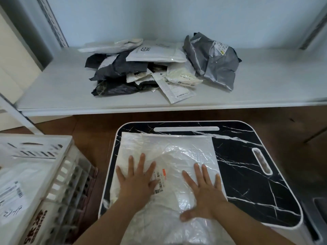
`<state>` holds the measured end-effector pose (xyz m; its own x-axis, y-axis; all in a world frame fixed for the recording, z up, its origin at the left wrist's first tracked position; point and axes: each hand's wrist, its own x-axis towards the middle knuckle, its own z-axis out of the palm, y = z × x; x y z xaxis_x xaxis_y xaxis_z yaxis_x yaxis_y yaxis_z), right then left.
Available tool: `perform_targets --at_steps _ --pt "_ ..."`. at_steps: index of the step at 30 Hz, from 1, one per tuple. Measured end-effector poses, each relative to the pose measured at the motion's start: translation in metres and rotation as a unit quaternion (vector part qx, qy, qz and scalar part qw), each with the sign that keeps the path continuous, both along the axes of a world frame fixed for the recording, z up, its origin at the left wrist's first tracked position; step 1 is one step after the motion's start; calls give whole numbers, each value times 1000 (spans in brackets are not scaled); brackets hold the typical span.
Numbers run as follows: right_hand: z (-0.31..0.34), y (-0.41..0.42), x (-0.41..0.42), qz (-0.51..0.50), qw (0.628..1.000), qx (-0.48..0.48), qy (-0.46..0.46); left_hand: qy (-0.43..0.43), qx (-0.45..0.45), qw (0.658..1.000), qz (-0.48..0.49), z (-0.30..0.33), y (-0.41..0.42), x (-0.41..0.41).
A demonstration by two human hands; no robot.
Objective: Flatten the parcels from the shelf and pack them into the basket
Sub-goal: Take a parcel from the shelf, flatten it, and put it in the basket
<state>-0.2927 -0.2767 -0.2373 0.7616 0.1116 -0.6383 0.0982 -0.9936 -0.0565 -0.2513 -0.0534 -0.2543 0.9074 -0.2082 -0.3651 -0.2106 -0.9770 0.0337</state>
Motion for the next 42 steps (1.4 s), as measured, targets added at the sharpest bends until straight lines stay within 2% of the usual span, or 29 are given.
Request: perform_targets --at_steps 4,7,11,16,24,30,32,34,35,37,39,40,41,42 --pt "8 -3 12 -70 993 -13 -91 -34 -16 998 49 10 3 -8" --pt "10 4 11 -48 990 24 -127 -15 -28 999 7 13 12 -13" --pt "-8 20 -7 24 996 39 -75 60 -18 997 -42 5 9 -27" --pt "-16 11 -10 42 998 11 -36 100 7 994 -52 -4 14 -25" --pt "-15 -25 -20 -42 999 -6 -7 123 -6 991 -56 -6 17 -23" --pt "-8 -35 -22 -71 997 5 -9 100 -43 994 -26 -3 15 -24" --pt "-2 -33 -13 -53 997 -3 -52 76 -53 996 11 5 14 -26" --pt "7 -32 -3 -34 989 -50 -137 38 -46 997 51 16 9 -31" --pt "11 -31 1 -49 980 -71 -179 20 -43 997 67 21 4 -35" --pt "19 -23 9 -107 969 -64 -212 48 -44 995 74 33 -12 -37" --pt "22 -8 13 -147 968 -2 -202 122 -74 989 35 44 -32 -35" --pt "21 1 13 -145 969 28 -196 149 -121 981 39 49 -40 -32" --pt "18 10 13 -131 971 53 -191 149 -178 971 63 52 -46 -30" --pt "13 19 11 -105 974 71 -185 114 -210 967 84 53 -48 -28"
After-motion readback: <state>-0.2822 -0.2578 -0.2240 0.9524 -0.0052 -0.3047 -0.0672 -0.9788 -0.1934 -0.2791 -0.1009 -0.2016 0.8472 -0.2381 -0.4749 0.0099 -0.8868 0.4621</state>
